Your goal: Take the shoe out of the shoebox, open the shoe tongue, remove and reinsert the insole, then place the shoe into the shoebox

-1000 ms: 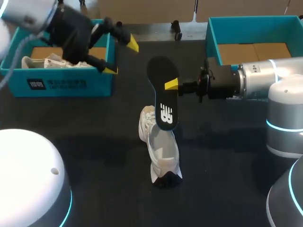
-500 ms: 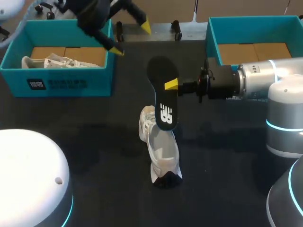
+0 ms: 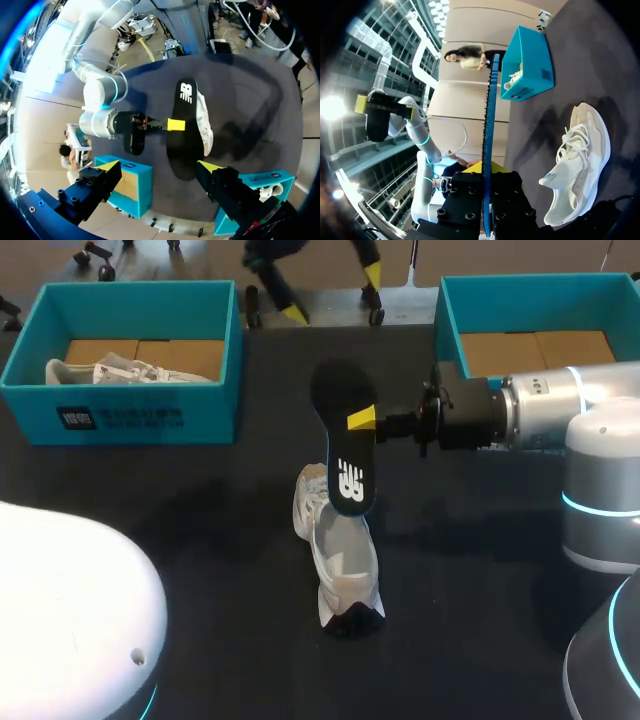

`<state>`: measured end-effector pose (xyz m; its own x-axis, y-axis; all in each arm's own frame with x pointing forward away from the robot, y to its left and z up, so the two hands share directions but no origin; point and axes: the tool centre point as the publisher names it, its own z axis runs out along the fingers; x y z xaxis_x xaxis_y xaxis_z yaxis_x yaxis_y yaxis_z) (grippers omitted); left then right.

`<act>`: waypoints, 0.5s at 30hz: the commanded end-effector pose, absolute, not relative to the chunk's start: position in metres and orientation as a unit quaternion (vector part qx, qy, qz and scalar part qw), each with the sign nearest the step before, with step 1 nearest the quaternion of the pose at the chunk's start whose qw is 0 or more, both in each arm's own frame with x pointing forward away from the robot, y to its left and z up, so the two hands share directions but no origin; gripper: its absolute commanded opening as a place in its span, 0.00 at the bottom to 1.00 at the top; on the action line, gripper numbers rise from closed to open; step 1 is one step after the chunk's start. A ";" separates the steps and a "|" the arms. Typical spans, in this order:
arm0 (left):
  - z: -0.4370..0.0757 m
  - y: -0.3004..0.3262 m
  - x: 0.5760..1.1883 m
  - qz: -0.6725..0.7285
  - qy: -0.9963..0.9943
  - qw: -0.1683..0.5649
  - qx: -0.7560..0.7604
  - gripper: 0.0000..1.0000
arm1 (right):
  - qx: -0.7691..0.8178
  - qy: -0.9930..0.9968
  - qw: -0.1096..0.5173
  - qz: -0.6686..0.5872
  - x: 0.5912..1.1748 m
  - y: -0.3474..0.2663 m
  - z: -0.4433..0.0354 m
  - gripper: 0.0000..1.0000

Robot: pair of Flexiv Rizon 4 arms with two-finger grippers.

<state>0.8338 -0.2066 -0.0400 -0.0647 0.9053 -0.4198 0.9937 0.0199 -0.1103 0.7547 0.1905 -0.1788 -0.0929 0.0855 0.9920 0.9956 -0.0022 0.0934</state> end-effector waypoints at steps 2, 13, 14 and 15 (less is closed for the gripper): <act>-0.041 -0.227 0.847 -0.020 0.706 -0.066 0.705 1.00 | -0.500 -0.542 0.452 -0.502 0.754 0.192 -0.179 0.00; -0.039 -0.232 0.841 0.004 0.704 -0.065 0.707 1.00 | -0.500 -0.542 0.452 -0.502 0.754 0.192 -0.179 0.00; -0.040 -0.233 0.841 0.004 0.704 -0.065 0.707 1.00 | -0.500 -0.542 0.452 -0.502 0.754 0.192 -0.179 0.00; -0.041 -0.233 0.842 0.003 0.704 -0.066 0.707 1.00 | -0.500 -0.542 0.452 -0.502 0.754 0.192 -0.179 0.00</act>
